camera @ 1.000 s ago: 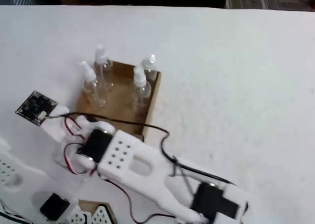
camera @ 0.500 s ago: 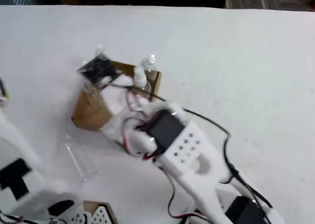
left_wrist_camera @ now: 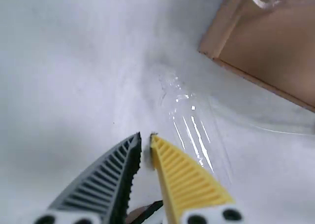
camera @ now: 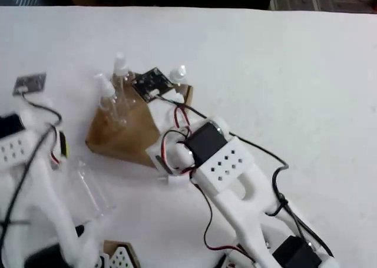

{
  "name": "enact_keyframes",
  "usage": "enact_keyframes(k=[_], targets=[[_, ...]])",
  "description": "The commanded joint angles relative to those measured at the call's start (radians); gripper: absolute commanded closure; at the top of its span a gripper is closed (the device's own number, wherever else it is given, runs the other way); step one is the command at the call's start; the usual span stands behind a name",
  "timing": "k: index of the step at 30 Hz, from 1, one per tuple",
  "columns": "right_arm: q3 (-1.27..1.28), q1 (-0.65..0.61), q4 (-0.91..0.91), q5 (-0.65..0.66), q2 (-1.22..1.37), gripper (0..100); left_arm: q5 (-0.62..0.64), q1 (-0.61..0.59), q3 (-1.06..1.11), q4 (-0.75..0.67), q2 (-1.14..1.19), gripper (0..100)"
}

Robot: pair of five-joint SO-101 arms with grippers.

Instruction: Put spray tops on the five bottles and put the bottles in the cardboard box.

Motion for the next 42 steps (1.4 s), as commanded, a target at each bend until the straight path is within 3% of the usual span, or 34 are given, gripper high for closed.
enact_keyframes(k=[1, 10, 18, 28, 34, 36, 40, 42], targets=[[-0.005, 0.012, -0.025, 0.012, -0.018, 92.2, 0.014, 0.01, 0.161, -0.057, -0.15, 81], [-0.002, -0.013, -0.024, 0.048, -0.016, 92.2, 0.107, 0.01, 0.434, -0.288, -0.168, 78], [0.035, -0.084, -0.025, 0.066, -0.021, 92.2, 0.152, 0.008, 0.445, -0.321, -0.151, 77], [0.037, -0.084, -0.021, 0.066, -0.018, 92.2, 0.15, 0.004, 0.361, -0.41, 0.17, 77], [0.037, -0.084, -0.021, 0.066, -0.018, 92.2, 0.15, 0.004, 0.351, -0.462, 0.211, 78], [0.037, -0.084, -0.021, 0.066, -0.018, 92.2, 0.15, 0.004, 0.353, -0.462, 0.213, 81], [0.043, -0.084, -0.019, 0.066, -0.021, 92.2, 0.092, 0.004, 0.354, -0.462, 0.214, 98], [0.058, -0.084, -0.019, 0.068, -0.027, 92.2, 0.08, 0.004, 0.358, -0.459, 0.214, 97]])
